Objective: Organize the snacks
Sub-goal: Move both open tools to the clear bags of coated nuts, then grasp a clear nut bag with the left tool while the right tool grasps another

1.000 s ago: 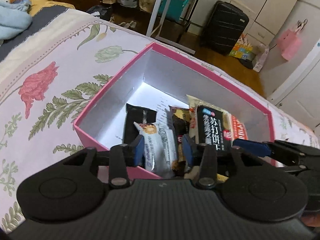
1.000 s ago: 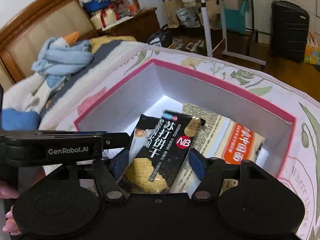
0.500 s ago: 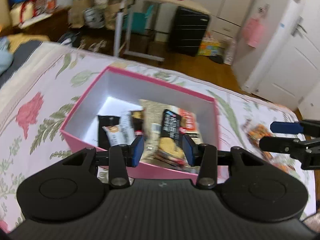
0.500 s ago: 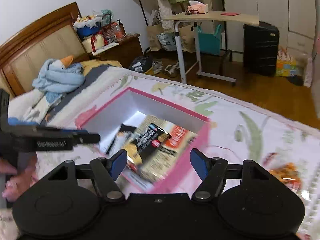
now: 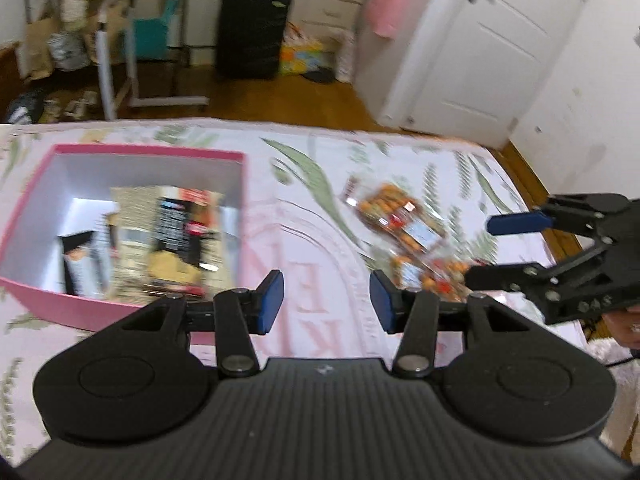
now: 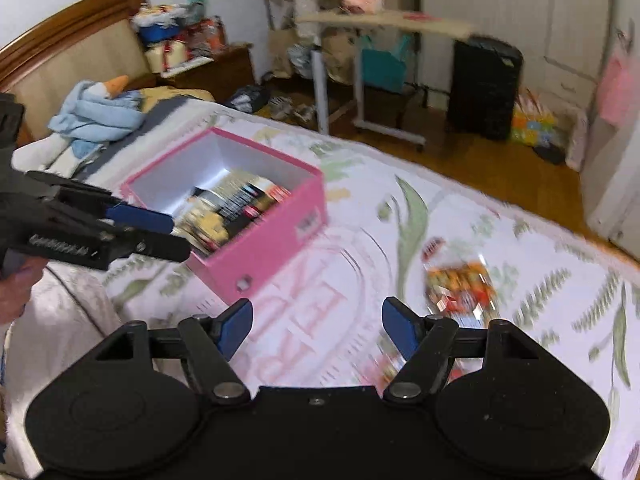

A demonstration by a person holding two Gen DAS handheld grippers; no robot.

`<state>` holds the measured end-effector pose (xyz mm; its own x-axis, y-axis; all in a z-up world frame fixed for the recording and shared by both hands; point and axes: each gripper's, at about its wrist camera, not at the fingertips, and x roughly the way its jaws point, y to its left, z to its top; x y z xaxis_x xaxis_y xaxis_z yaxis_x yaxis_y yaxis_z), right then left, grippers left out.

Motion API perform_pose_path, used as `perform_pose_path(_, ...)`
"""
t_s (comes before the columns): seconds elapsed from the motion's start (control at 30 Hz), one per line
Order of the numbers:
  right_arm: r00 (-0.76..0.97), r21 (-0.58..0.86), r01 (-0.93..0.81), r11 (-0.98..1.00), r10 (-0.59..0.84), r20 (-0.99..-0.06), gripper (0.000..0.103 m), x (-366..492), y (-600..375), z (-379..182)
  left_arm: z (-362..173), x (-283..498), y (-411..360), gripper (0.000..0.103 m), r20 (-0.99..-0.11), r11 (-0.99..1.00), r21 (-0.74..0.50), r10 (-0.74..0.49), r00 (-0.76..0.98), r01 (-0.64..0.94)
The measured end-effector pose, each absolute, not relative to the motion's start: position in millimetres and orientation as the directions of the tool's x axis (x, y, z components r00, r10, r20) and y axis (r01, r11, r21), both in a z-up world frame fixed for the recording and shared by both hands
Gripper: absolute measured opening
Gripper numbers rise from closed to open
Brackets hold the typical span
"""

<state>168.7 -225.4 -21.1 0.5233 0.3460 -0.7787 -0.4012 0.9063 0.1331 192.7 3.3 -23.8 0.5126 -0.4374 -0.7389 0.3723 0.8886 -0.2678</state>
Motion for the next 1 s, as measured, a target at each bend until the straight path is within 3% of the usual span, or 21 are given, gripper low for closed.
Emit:
perform_pose_path(0.17,0.497,0.167,-0.354,0.92,0.336,-0.8,0.076,180,-265,-56,-59,200,-37,0.047,-0.778,0.866,-0.334,-0.477,0.41,0.372)
perform_pose_path(0.27,0.473,0.229,-0.363,0.903,0.39,-0.79,0.076,191,-288,-77,-83,213,-62,0.046,-0.803,0.895,-0.331,-0.434,0.409,0.301)
perform_pose_path(0.43,0.447,0.152,-0.402,0.903,0.338,-0.828,0.079,201,-304,-107,-119,227,-91,0.046,-0.814,0.894,-0.391,-0.447,0.37,0.22)
perform_pose_path(0.57,0.426,0.173,-0.452,0.875,0.382,-0.82,0.08,206,-317,-130,-146,227,-105,0.046,-0.798,0.865,-0.479,-0.5,0.337,0.15)
perform_pose_path(0.67,0.41,0.204,-0.474,0.857,0.42,-0.81,0.091,207,-325,-139,-164,227,-109,0.046,-0.78,0.837,-0.541,-0.536,0.322,0.084)
perform_pose_path(0.9,0.42,0.049,-0.51,0.859,0.298,-0.857,0.094,200,-321,-156,-195,225,-122,0.046,-0.742,0.78,-0.624,-0.61,0.278,0.047)
perform_pose_path(1.0,0.396,0.052,-0.514,0.856,0.291,-0.871,0.098,203,-323,-168,-206,221,-129,0.044,-0.732,0.771,-0.634,-0.621,0.28,0.05)
